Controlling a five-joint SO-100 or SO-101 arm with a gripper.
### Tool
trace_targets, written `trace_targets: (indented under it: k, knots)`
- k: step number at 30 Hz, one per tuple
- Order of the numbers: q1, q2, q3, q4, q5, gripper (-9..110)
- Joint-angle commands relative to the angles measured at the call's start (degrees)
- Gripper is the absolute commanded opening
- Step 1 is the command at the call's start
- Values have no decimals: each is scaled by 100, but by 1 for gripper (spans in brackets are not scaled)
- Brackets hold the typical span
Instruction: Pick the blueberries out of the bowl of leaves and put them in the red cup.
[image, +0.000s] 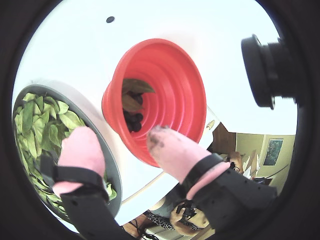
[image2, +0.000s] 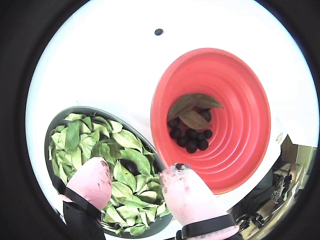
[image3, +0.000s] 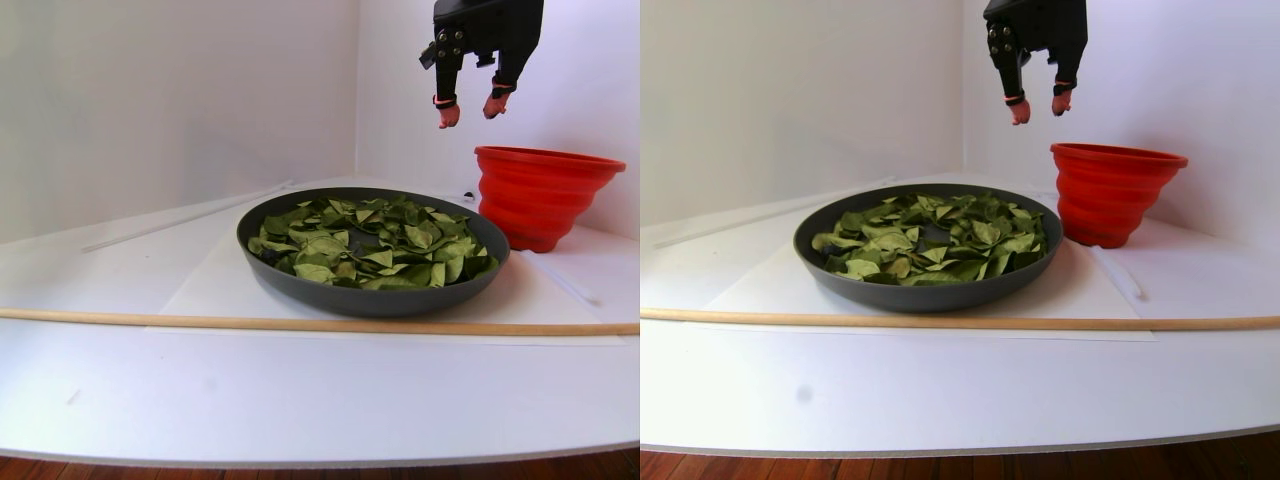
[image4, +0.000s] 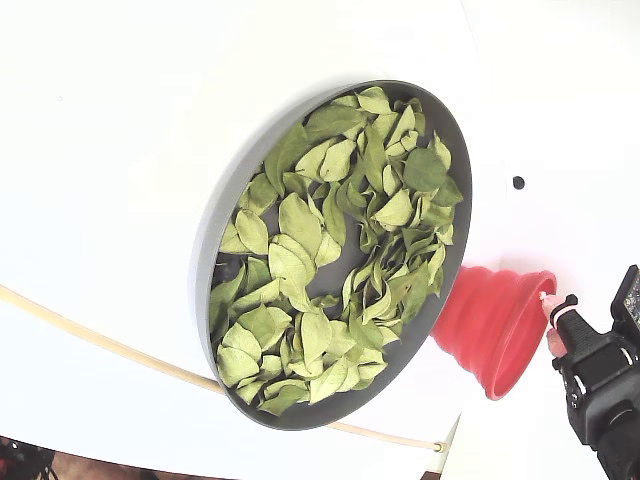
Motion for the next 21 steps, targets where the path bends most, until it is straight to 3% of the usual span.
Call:
trace_targets:
  k: [1,21]
  knots:
    - [9,914,-18,9,53,18]
    - [-413,949,536,79,369,18]
